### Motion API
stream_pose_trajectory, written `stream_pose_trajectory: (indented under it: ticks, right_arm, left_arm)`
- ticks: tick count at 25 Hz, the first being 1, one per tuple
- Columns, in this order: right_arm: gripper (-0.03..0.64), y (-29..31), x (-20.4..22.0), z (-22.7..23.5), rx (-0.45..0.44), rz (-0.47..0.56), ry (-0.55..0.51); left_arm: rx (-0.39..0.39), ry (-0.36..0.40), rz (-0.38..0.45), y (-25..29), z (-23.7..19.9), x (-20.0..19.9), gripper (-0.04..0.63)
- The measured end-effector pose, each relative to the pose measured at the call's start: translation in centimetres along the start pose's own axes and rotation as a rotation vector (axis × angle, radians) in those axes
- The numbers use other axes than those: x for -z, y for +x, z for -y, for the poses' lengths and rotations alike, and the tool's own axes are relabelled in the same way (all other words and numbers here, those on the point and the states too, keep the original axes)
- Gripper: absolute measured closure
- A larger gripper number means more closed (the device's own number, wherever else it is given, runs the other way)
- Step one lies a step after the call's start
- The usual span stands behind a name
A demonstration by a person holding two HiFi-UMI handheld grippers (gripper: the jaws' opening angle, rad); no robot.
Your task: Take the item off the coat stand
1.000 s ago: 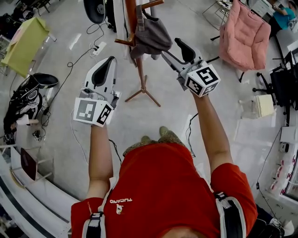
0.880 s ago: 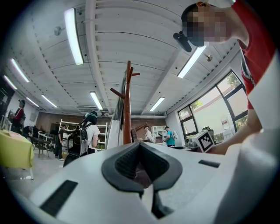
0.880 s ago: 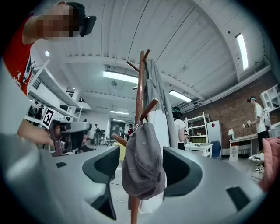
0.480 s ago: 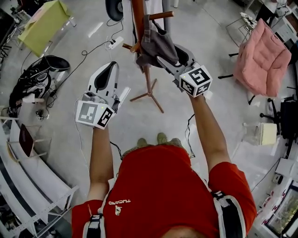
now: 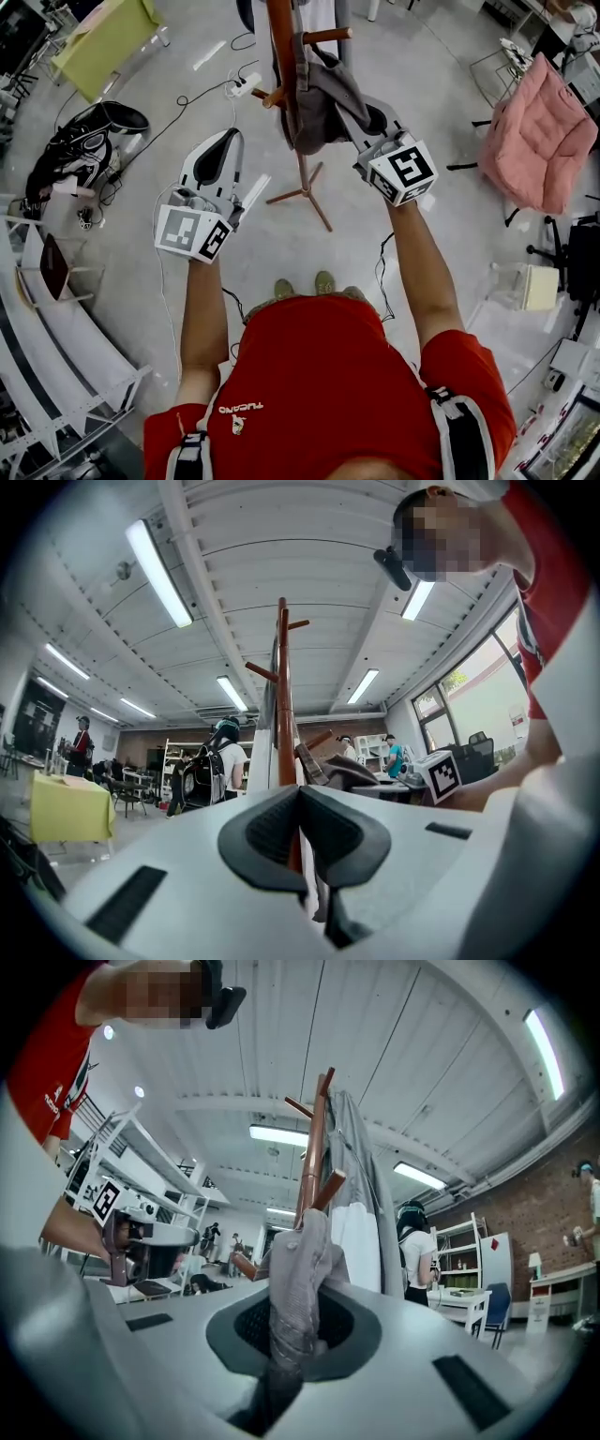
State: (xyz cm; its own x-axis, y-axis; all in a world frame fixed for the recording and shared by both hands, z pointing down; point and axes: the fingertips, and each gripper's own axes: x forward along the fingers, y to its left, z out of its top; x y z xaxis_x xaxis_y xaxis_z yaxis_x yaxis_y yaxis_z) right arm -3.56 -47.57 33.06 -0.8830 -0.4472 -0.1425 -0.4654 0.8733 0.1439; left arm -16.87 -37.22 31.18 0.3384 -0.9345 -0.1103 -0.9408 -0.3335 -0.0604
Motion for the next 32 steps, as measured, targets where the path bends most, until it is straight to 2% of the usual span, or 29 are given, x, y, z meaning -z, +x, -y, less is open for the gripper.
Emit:
stream_pose_trajectory:
  ticks: [8, 17, 24, 32]
  right_arm:
    - [0.584, -2.4, -4.6, 0.5, 0.08, 0.083, -0.032]
    - [0.584, -6.9, -7.2, -0.6, 0.162, 0.095, -0.052]
    - [0.584, -10.3, -7.3, -4.6, 0.145, 0.088, -0.014]
    - [0.584, -11.2, -6.6, -8.9, 0.121, 0.087, 0.026]
  left_arm:
    - [0.035, 0.0, 0.015, -0.8, 0.9, -0.4, 0.586]
    - [0.082, 0.004, 0.063, -1.9, 2.2, -2.4, 0.586]
    - [0.099, 0.002, 0.104, -2.8, 3.3, -3.6, 0.586]
    - [0.122, 0.023, 0.116, -4.1, 3.7, -3.8, 0.586]
